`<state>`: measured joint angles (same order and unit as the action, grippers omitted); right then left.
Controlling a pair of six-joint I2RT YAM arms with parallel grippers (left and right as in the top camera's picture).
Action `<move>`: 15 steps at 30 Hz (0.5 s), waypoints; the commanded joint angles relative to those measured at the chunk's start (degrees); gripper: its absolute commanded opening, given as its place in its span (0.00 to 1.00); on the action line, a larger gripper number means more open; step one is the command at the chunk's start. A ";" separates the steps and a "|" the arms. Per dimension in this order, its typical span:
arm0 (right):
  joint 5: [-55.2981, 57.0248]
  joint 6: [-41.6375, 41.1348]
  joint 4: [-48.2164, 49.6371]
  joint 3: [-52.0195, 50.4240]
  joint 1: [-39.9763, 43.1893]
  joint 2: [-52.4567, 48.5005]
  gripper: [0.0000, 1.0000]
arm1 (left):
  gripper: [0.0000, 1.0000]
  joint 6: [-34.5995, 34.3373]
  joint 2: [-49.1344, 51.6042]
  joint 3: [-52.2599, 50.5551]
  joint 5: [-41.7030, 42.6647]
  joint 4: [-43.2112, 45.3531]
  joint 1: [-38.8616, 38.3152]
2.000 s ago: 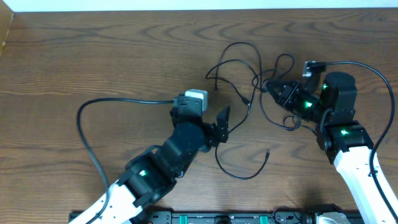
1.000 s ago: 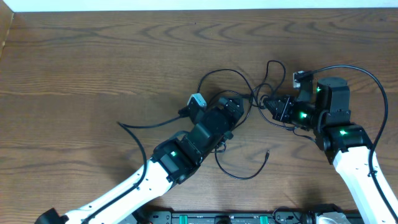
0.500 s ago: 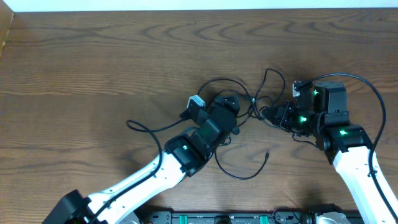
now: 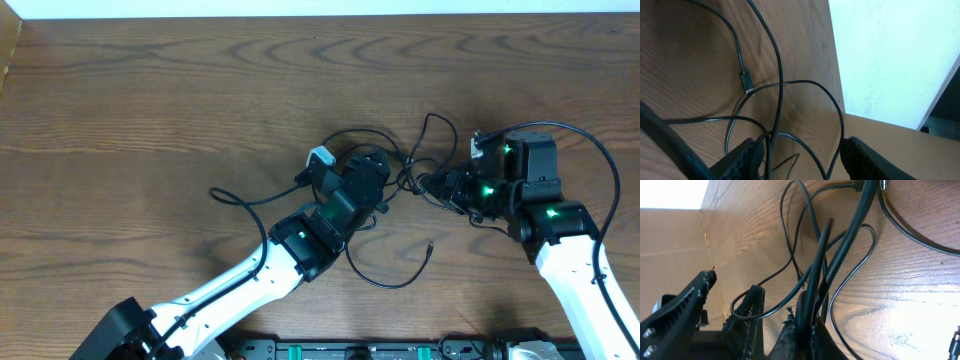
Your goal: Untangle cables
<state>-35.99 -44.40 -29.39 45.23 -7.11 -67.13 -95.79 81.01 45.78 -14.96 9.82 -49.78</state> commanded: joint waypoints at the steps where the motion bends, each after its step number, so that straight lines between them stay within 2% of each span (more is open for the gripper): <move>1: 2.05 -3.85 -0.13 0.42 -0.48 0.15 0.02 | 0.57 2.38 0.15 0.42 -0.55 0.15 -0.02; 15: 4.35 -6.12 1.46 0.42 -0.48 0.15 0.02 | 0.56 7.74 0.15 0.42 0.55 0.17 -0.02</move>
<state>-32.10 -49.47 -28.27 45.23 -7.11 -67.13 -90.35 81.01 45.78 -14.90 9.89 -49.78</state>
